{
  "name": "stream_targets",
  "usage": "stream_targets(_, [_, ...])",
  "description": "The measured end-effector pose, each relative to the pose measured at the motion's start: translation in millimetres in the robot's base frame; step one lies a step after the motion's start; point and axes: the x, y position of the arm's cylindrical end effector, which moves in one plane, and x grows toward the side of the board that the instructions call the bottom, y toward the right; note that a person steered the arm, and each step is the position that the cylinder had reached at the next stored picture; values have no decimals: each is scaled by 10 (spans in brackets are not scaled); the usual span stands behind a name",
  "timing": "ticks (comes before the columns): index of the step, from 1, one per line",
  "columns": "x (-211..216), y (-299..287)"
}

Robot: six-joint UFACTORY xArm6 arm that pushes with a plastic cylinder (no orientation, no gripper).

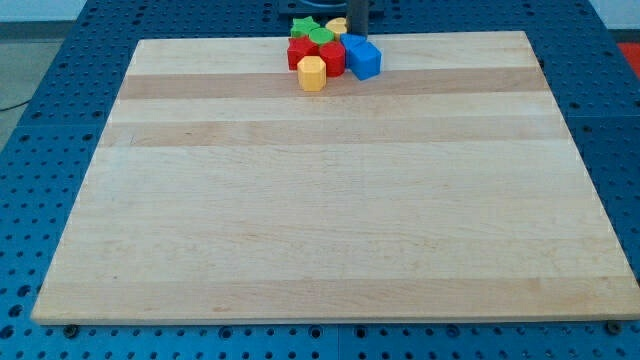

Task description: Push the green star to the yellow heart

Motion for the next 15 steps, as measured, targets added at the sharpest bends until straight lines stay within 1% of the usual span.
stream_targets(1, [25, -1])
stream_targets(2, [137, 175])
stream_targets(3, [474, 679])
stream_targets(4, [925, 1101])
stream_targets(5, [1516, 1051])
stream_targets(6, [2131, 481])
stream_targets(7, [2073, -547])
stream_targets(8, [1478, -1538])
stream_targets(9, [648, -1899])
stream_targets(10, [-9, -1711])
stream_targets(11, [-11, -1443])
stream_targets(12, [-11, -935])
stream_targets(13, [-10, -840])
stream_targets(15, [44, -912])
